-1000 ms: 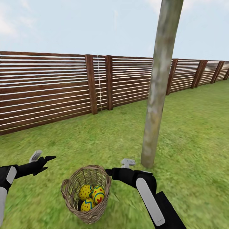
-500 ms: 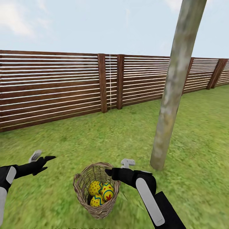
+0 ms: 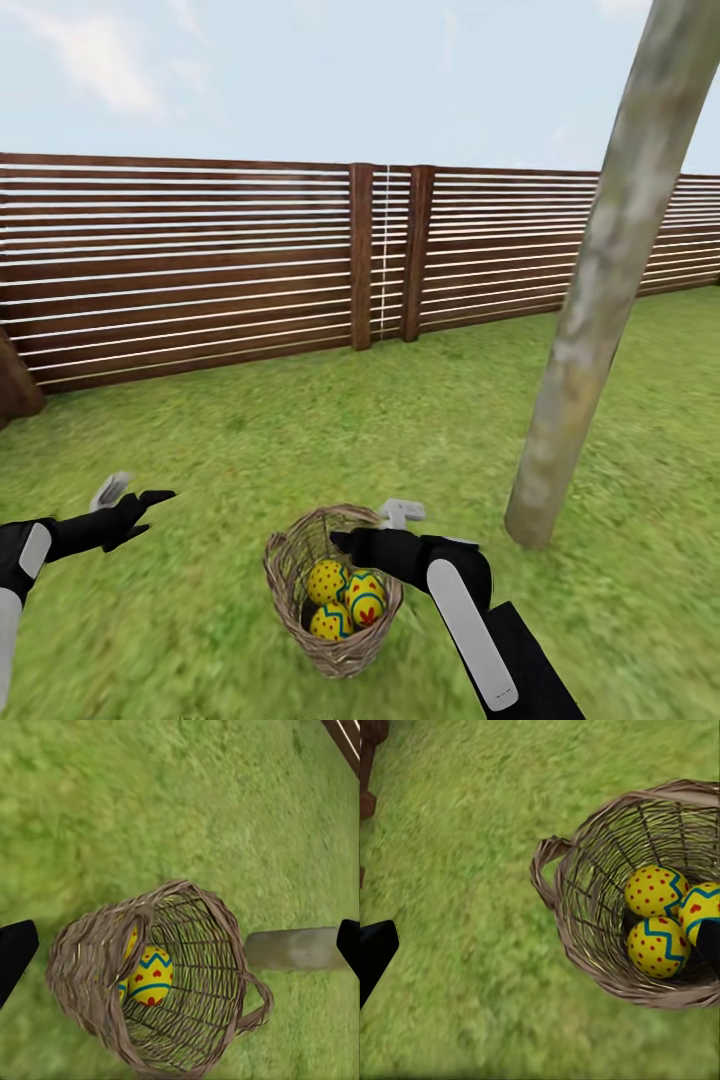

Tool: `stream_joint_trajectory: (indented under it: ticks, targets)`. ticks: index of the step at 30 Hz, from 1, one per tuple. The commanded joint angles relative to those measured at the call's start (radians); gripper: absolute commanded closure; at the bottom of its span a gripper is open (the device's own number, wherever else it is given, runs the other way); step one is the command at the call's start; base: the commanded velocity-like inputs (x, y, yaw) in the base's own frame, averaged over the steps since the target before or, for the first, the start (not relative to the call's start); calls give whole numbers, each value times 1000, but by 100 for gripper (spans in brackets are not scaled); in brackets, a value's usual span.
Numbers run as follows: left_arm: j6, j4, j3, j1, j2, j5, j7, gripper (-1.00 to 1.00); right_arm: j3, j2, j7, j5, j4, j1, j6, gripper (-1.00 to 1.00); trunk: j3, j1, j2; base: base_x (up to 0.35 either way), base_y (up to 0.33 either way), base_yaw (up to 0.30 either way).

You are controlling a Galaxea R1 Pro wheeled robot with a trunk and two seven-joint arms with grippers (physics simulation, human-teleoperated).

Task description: Take the three Easter eggs out of the wicker basket on the lawn in the garden, then place them on the lawn next to a single tree (choose any tree) so that all three eggs are next to the same tree and none are left in the basket.

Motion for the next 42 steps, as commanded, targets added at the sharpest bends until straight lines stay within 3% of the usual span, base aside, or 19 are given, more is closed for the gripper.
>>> stream_joint_trajectory:
  ticks: [1, 16, 36, 42]
  targets:
    - [8, 0, 6, -1, 0, -3, -3, -100, 0, 0, -10, -10, -1, -1, 2, -100, -2, 0, -1, 0, 0, 236]
    - [8, 0, 5, -1, -2, -7, -4, -100, -5, -1, -12, -10, 1, -1, 2, -100, -14, 0, -1, 0, 0, 160]
    - [13, 0, 4, -1, -5, -7, -6, -100, -7, -1, -12, -10, 3, -1, 2, -100, 43, -77, 139, 0, 0, 2]
    - [12, 0, 4, -1, -5, -7, -6, -100, -7, 0, -12, -9, 7, -2, 5, -100, 35, -77, 139, 0, 0, 0]
